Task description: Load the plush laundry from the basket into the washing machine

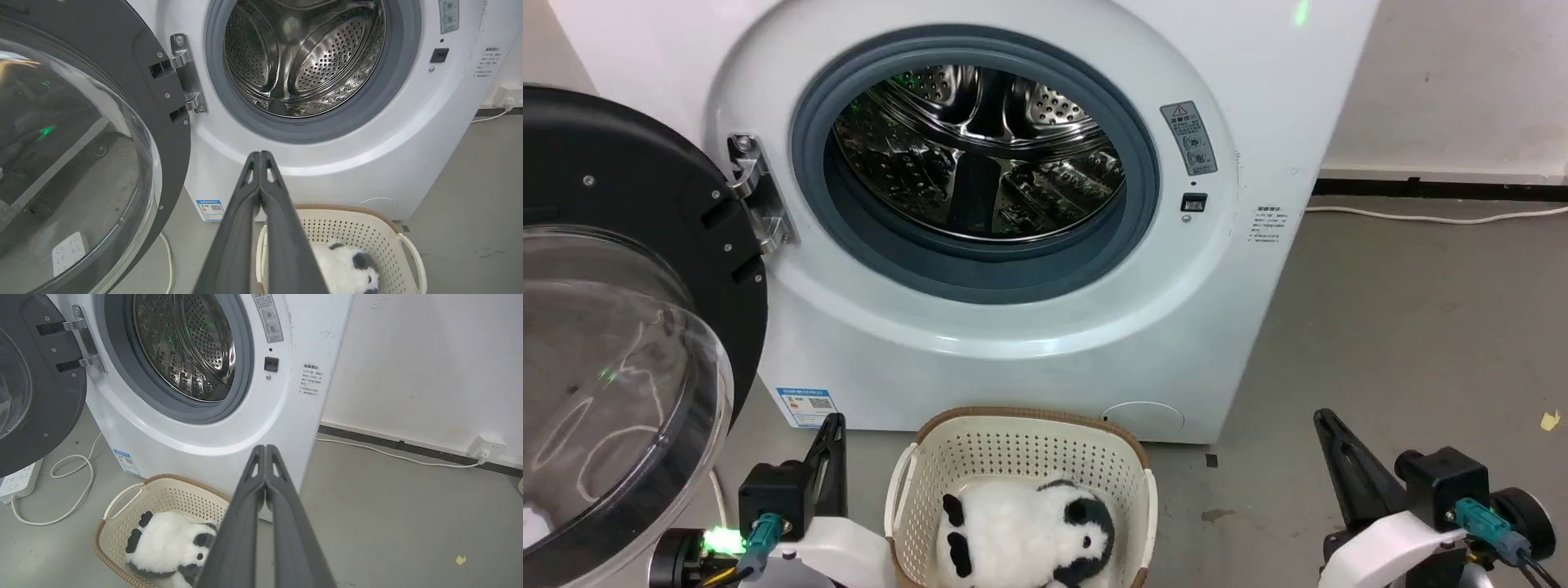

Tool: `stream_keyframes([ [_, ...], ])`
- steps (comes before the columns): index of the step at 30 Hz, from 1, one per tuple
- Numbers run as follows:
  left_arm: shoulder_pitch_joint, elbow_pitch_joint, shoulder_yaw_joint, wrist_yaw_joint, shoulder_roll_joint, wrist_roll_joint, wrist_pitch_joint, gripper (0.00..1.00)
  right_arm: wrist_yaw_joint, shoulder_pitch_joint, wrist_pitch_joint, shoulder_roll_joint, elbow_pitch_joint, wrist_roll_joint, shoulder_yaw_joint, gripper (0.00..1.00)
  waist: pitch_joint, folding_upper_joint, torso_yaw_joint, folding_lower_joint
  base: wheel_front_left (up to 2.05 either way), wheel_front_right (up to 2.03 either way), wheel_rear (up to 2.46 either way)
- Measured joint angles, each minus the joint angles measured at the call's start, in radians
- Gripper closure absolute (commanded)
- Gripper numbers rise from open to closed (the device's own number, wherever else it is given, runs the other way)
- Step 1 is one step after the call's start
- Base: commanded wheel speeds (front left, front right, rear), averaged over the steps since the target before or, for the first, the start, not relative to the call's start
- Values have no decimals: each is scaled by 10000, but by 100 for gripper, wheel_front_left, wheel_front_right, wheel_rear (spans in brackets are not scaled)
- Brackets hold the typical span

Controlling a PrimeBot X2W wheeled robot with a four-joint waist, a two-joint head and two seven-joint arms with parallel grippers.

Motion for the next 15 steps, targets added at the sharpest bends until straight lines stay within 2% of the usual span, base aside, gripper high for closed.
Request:
stream_keyframes([
  [15,0,0,0,0,0,0,0,100,0,0,0,0,0,0,0,100,0,0,0,0,0,0,0],
])
